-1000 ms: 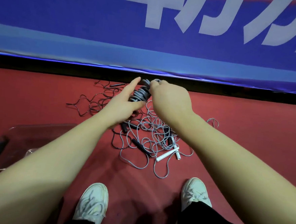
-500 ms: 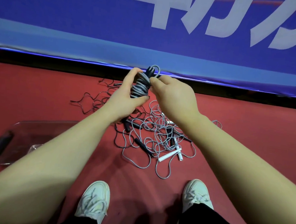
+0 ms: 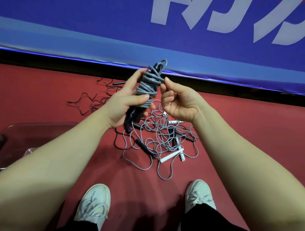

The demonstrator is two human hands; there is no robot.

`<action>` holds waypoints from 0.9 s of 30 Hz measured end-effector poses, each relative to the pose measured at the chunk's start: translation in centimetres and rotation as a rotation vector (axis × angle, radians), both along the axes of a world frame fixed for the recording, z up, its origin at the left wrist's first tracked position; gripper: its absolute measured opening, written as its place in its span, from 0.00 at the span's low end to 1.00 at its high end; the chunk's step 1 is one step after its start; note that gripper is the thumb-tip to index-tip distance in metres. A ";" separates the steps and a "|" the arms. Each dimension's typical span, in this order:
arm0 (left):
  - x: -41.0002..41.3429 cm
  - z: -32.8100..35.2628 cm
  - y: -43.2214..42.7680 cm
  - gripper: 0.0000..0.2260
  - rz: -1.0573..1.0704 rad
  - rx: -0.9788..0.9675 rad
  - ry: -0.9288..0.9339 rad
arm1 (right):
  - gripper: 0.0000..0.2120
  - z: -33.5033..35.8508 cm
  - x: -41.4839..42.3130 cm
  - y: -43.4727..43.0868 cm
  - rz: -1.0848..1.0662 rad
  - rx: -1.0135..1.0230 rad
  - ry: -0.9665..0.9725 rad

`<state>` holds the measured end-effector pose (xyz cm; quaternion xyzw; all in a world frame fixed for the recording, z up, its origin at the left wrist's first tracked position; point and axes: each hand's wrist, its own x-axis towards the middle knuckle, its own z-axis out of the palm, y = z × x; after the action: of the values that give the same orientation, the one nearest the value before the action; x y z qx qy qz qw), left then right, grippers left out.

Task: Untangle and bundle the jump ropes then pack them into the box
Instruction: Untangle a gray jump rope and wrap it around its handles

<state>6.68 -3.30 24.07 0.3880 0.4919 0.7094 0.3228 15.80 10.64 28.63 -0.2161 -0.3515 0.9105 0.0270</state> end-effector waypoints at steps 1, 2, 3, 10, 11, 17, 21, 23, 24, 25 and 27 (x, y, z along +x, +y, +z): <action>0.1 -0.2 -0.1 0.30 -0.034 0.000 0.004 | 0.08 0.0 0.1 0.1 0.013 -0.034 -0.010; 0.1 -0.3 -0.2 0.30 -0.054 0.000 0.018 | 0.07 0.0 0.1 0.2 0.026 -0.055 -0.025; 0.0 -0.5 -0.2 0.30 -0.065 -0.002 0.036 | 0.06 0.0 0.1 0.2 0.042 -0.068 -0.037; -0.3 0.1 -0.8 0.30 -0.088 -0.161 0.259 | 0.04 0.6 0.9 0.2 -0.006 0.029 -0.095; -0.3 0.3 -0.8 0.32 -0.077 -0.168 0.311 | 0.03 0.8 0.9 0.0 -0.001 0.089 -0.099; -0.2 1.2 -0.5 0.36 -0.047 -0.190 0.477 | 0.12 0.9 0.7 -1.0 -0.114 0.377 -0.004; -0.2 0.8 0.2 0.28 -0.013 -0.172 0.339 | 0.08 0.4 0.0 -1.2 -0.292 0.330 0.119; 0.2 0.8 0.6 0.25 0.002 -0.154 0.279 | 0.10 0.2 -0.4 -1.5 -0.376 0.286 0.164; 0.3 0.8 0.7 0.25 0.002 -0.143 0.250 | 0.10 0.1 -0.6 -1.6 -0.406 0.261 0.186; 0.4 0.7 0.8 0.25 0.000 -0.134 0.229 | 0.11 0.0 -0.7 -1.6 -0.421 0.247 0.205; 0.4 0.8 0.8 0.29 -0.010 -0.120 0.193 | 0.15 -0.1 -0.8 -1.5 -0.390 0.307 0.205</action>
<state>7.04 -2.48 24.84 0.4367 0.5604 0.6365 0.3001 15.01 9.15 28.49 -0.1797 -0.4324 0.8414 0.2698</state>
